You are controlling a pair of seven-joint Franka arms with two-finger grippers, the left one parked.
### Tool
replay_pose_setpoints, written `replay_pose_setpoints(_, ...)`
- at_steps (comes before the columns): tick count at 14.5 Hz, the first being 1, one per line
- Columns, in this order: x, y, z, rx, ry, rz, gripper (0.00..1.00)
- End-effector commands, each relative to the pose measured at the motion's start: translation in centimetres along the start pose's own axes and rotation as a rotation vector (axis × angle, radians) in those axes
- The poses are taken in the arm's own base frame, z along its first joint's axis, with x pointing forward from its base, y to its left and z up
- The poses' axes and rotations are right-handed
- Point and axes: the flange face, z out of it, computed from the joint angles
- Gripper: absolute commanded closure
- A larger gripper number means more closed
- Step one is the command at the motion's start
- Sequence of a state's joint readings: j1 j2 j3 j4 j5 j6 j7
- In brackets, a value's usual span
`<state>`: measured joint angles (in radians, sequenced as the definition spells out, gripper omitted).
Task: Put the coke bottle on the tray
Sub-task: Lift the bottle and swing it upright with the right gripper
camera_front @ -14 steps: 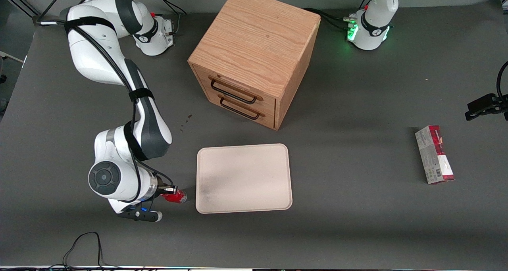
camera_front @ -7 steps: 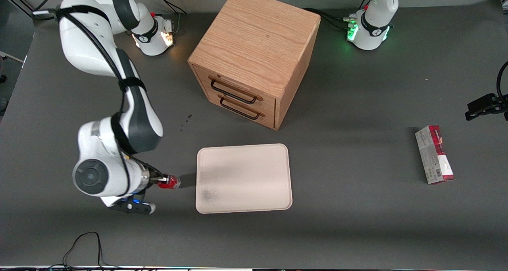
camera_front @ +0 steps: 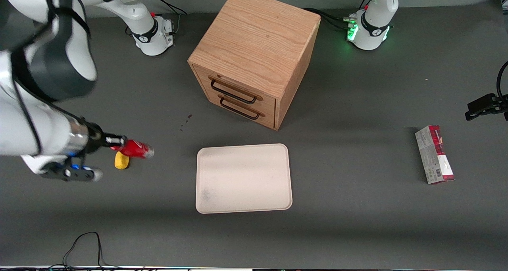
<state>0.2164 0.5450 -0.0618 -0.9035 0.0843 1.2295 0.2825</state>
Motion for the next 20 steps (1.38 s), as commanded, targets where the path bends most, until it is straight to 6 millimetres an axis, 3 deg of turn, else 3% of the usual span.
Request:
replay_pose_setpoints(1,-5.1,2.4,-2.4,0.024,-0.016,-0.03,1.0)
replay_pose_setpoints(3,-8.2,4.3,-3.2,0.032,-0.016,-0.079,1.0)
replay_pose_setpoints(5,-9.5,5.7,-3.7,0.044,0.01,-0.075,1.0)
replay_pose_setpoints(7,-8.9,5.0,-3.5,0.041,0.016,-0.065,1.0)
replay_pose_setpoints(9,-7.0,4.0,-3.1,0.037,0.019,-0.02,1.0)
replay_pose_setpoints(11,-4.6,1.9,-2.9,0.032,0.04,0.046,1.0)
replay_pose_setpoints(17,1.0,-7.0,0.9,0.092,0.122,0.225,1.0)
replay_pose_setpoints(20,3.9,-10.2,4.7,0.145,0.161,0.331,1.0)
